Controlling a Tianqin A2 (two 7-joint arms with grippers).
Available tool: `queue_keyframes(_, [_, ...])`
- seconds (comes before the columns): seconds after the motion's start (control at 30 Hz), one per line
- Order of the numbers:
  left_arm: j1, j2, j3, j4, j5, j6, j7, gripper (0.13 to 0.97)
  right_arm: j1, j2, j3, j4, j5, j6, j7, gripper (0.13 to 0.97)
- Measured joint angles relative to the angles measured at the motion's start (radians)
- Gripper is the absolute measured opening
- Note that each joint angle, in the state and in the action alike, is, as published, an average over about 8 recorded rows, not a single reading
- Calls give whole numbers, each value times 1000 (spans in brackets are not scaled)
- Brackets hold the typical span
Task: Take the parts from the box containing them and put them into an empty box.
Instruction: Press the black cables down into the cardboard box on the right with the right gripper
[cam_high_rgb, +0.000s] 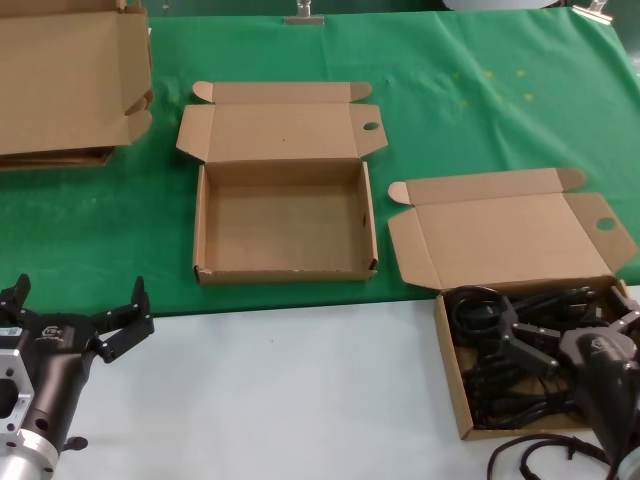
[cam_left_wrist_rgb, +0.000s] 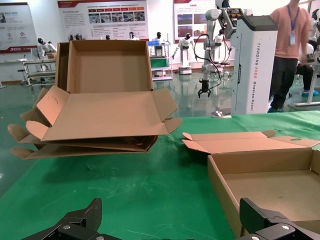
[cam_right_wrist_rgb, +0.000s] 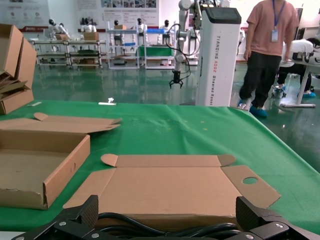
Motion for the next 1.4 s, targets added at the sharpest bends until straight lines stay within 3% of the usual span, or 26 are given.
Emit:
queue_keyframes(1.13, [0,0,0,0,0,0,0,956,0,-1,3,0,0,-4,-1,966])
queue_keyframes(1.4, [0,0,0,0,0,0,0,887,3,-13,43,-1,-5,-45,-19,966])
